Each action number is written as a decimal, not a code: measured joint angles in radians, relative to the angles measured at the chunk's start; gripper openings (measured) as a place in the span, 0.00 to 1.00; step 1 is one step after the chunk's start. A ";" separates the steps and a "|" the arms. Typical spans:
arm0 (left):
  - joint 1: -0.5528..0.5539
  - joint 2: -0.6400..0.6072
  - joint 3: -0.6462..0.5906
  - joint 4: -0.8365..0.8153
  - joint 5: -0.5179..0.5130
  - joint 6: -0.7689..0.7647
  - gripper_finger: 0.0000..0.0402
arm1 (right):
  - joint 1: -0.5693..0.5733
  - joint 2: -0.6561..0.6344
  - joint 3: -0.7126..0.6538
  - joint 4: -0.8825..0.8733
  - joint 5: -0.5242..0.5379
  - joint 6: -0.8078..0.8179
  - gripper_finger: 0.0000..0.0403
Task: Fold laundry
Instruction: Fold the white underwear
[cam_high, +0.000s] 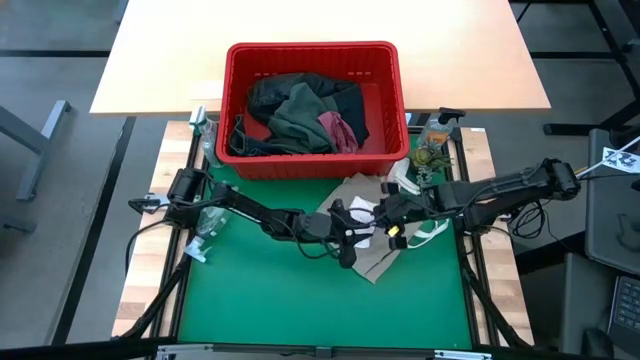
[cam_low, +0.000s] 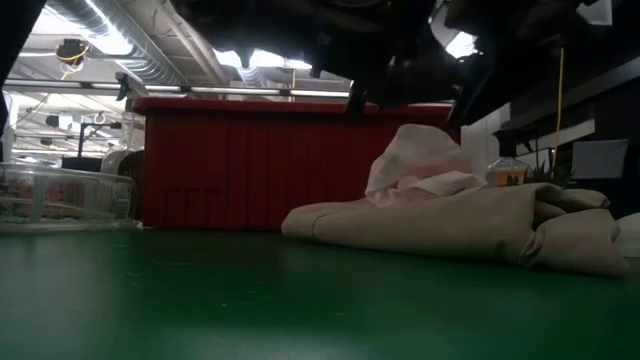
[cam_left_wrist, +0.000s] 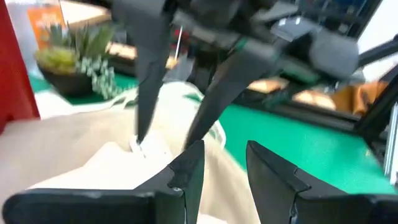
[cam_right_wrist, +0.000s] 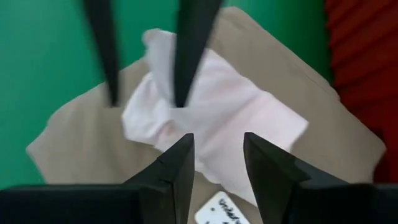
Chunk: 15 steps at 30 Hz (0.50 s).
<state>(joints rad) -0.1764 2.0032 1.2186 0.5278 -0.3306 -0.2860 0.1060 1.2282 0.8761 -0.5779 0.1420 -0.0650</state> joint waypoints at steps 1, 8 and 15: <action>-0.001 -0.006 0.000 -0.031 0.002 -0.005 0.28 | 0.011 0.000 0.000 0.000 -0.002 -0.005 0.34; -0.024 -0.033 0.000 -0.133 0.003 -0.025 0.28 | 0.061 0.000 -0.048 0.035 -0.002 -0.045 0.34; -0.044 -0.046 0.000 -0.196 -0.019 -0.025 0.28 | 0.057 0.000 -0.102 0.094 0.080 -0.071 0.34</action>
<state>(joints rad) -0.2207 1.9572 1.2188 0.3313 -0.3495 -0.3111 0.1635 1.2282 0.7741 -0.4839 0.2222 -0.1356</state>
